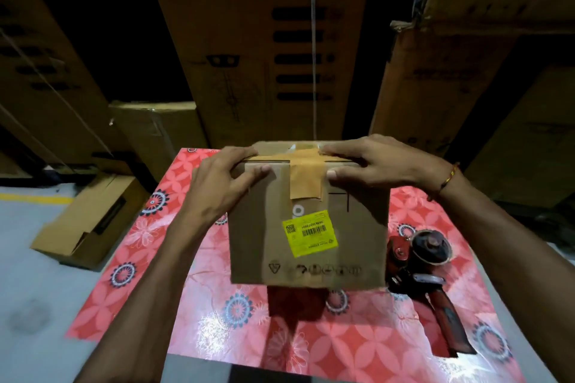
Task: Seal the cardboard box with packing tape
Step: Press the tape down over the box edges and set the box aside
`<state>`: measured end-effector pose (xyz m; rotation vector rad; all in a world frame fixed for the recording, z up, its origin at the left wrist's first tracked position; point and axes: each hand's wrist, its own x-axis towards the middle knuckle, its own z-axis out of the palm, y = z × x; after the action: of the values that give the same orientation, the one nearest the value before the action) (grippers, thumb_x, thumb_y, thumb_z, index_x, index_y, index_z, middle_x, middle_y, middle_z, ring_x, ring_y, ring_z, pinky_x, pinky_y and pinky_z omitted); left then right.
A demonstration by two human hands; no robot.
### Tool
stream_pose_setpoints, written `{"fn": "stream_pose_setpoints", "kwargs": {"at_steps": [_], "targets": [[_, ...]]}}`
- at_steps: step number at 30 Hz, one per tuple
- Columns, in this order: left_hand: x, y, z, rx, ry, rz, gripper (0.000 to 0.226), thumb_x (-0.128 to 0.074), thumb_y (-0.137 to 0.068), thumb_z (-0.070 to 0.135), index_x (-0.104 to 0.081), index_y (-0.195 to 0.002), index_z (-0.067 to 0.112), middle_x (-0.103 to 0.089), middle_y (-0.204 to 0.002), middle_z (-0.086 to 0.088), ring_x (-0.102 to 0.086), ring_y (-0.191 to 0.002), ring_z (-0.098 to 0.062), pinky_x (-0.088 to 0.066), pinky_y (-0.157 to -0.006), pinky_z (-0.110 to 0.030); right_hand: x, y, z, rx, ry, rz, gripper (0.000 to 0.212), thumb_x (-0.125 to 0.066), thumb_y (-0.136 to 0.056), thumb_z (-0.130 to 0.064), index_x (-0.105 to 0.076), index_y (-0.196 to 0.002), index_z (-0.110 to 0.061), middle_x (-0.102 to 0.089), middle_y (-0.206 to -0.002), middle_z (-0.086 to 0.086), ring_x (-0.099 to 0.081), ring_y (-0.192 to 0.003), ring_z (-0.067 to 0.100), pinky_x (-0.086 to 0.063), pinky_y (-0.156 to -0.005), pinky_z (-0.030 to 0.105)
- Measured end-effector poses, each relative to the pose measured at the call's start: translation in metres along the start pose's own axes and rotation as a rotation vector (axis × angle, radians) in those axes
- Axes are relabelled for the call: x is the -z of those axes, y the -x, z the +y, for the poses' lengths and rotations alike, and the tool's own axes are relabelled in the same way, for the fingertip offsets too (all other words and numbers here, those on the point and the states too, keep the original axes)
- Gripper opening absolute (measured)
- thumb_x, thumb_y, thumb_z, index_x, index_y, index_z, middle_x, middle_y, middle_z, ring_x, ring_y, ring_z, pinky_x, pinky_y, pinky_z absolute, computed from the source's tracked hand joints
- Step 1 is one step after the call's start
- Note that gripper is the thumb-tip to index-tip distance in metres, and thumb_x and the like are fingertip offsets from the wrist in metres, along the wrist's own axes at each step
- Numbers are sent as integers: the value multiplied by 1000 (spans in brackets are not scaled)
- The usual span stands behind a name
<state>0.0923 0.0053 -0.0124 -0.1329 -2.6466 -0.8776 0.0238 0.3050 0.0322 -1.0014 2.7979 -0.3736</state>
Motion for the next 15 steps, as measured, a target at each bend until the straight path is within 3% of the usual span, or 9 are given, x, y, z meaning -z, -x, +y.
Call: {"fn": "stream_pose_setpoints", "kwargs": {"at_steps": [4, 7, 9, 12, 15], "targets": [[12, -11, 9, 0, -111, -14, 39, -55, -94, 56, -70, -119, 30, -66, -118, 3, -57, -111, -17, -32, -84, -33, 10, -3, -2, -14, -76, -19, 61, -39, -87, -77, -43, -142, -53, -55, -146, -17, -51, -135, 17, -44, -108, 47], [8, -22, 8, -10, -175, -25, 52, -38, -94, 67, -68, -116, 30, -63, -111, 3, -55, -108, -20, -37, -82, -37, 11, -5, -2, -47, -67, 19, 58, -34, -88, -76, -43, -141, -55, -54, -147, -16, -50, -135, 18, -42, -106, 47], [3, -29, 10, -88, -273, -29, 60, -26, -95, 65, -69, -115, 27, -67, -109, 2, -56, -107, -23, -42, -90, -42, 12, -6, 1, -62, -70, 12, 60, -32, -85, -78, -42, -141, -57, -54, -148, -14, -50, -135, 20, -41, -106, 48], [-4, -34, 25, -179, -283, -47, 53, -27, -101, 51, -61, -133, 26, -71, -115, 0, -62, -106, -25, -36, -103, -45, 16, -8, 2, -46, -110, -3, 63, -33, -81, -80, -44, -139, -58, -56, -146, -13, -50, -133, 19, -42, -106, 49], [-12, -34, 38, -199, -371, -7, 51, -25, -103, 50, -56, -139, 32, -72, -112, 4, -63, -99, -21, -36, -91, -41, 19, -12, 5, -40, -123, 11, 61, -36, -82, -78, -48, -137, -56, -62, -139, -13, -56, -124, 16, -47, -97, 43]]}}
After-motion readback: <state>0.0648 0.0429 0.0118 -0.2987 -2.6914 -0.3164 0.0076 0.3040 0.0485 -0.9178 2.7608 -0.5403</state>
